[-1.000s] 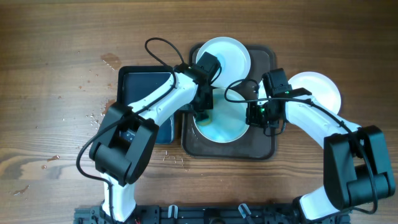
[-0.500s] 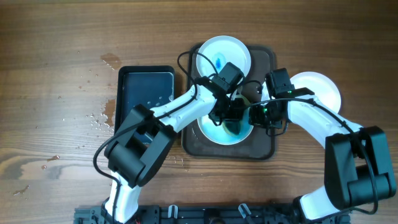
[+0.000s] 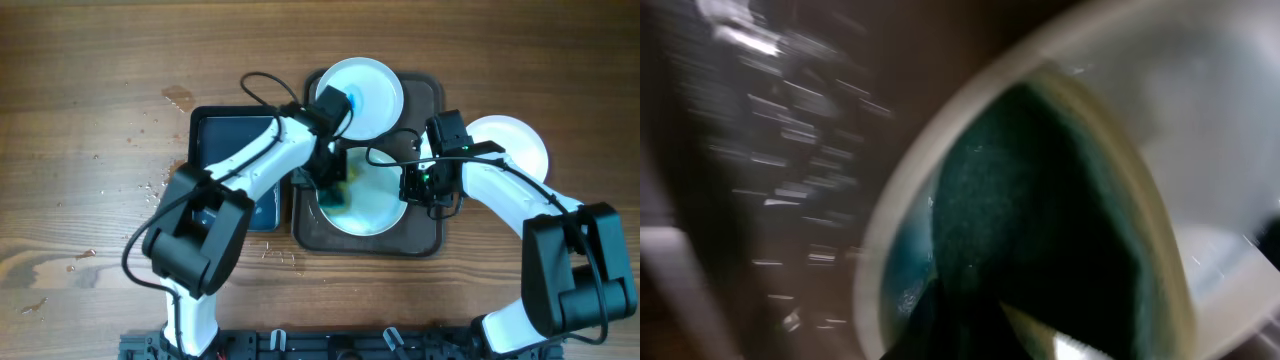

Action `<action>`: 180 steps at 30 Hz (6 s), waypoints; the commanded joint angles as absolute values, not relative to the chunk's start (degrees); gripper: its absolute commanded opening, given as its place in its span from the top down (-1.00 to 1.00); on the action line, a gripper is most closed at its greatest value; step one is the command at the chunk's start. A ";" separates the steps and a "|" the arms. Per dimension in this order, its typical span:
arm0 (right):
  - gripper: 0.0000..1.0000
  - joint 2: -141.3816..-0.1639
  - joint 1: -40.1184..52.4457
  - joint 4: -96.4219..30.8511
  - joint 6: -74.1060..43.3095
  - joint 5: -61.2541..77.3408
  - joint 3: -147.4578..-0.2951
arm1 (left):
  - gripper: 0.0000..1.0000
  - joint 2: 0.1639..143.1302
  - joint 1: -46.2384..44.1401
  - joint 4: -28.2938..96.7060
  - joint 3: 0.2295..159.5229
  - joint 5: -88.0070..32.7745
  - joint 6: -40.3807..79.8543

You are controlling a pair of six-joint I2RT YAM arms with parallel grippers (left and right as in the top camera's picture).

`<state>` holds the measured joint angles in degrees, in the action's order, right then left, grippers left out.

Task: Clean dirty plates on tray and stack at the side
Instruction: 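Scrub the centered plate with the sponge while right gripper holds it, then return the sponge to the water tray with left gripper, then lift the plate with right gripper and hold it over the water tray, then carry the plate right and stack it on the first plate, then grasp the last plate with right gripper and drag it to tray center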

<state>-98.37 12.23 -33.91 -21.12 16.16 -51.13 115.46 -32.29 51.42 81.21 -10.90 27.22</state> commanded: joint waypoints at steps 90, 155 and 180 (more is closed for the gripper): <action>0.91 -114.54 67.92 -49.69 -7.42 -75.68 -111.11 | -1.00 73.80 12.88 69.49 85.47 -4.64 25.91; -0.11 -116.22 10.07 -35.07 -9.15 8.97 -87.96 | -1.00 73.82 12.88 69.49 85.47 -4.64 25.91; 0.92 -91.37 10.09 -46.68 -27.64 17.12 -57.67 | -1.00 73.82 12.86 71.68 85.47 -8.97 25.93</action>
<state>-91.90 7.92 -53.74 -18.39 11.73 -69.60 73.93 12.51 70.22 84.64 -5.10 26.15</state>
